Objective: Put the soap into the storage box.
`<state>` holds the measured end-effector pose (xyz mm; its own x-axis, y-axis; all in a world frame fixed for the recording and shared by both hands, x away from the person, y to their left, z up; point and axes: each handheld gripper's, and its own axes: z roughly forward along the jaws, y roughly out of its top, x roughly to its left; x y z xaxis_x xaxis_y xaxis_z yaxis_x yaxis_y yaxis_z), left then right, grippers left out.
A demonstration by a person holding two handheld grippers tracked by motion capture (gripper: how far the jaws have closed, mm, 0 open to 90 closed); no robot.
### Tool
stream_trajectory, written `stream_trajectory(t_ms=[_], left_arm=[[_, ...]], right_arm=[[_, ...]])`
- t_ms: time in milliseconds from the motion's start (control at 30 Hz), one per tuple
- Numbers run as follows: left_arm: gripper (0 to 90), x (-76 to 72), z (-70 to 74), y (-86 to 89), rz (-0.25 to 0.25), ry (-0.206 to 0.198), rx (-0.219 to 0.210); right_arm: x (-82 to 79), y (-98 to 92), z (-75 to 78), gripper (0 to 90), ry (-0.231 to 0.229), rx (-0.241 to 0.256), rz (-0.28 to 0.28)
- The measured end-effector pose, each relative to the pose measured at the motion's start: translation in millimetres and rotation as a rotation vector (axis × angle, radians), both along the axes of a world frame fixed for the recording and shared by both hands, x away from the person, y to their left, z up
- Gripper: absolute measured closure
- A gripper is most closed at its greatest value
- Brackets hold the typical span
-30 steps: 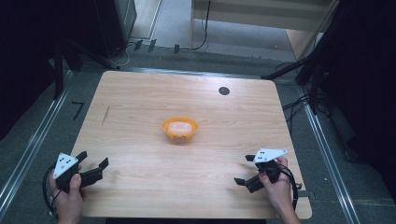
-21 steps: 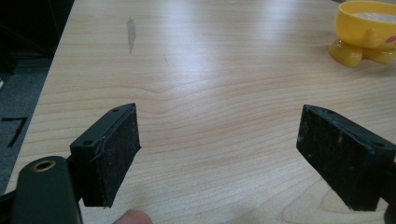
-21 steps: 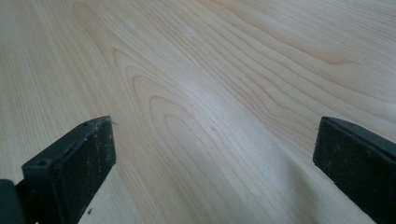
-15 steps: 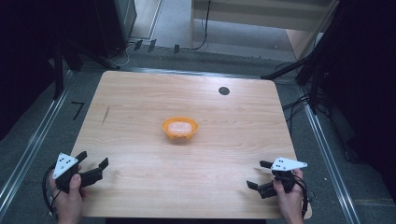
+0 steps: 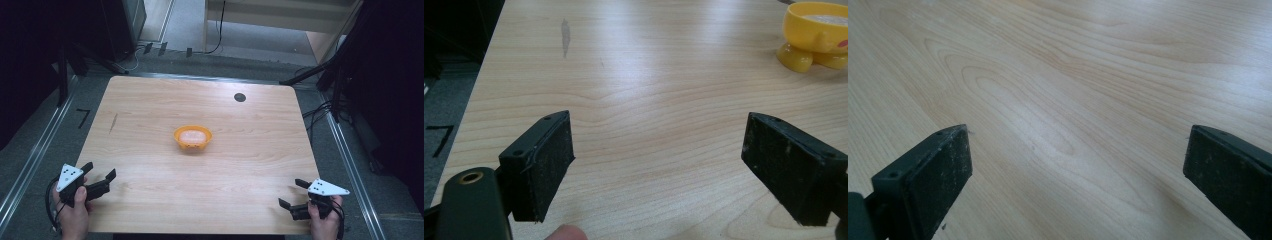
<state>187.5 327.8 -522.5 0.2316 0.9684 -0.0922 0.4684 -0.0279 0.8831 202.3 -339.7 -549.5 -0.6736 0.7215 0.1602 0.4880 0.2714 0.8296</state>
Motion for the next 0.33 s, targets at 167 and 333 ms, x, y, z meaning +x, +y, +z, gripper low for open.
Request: stream_trajectory(t_ms=[167, 333], left_arm=[[14.2, -0.2, 0.1, 0.1, -0.001, 0.0, 0.0], [14.2, 0.3, 0.1, -0.1, -0.003, 0.004, 0.001]], right_arm=[[-1.2, -5.6, -0.3, 0.0, -0.033, 0.053, -0.007], [-1.6, -6.1, -0.9, 0.0, -0.031, 0.066, -0.008]])
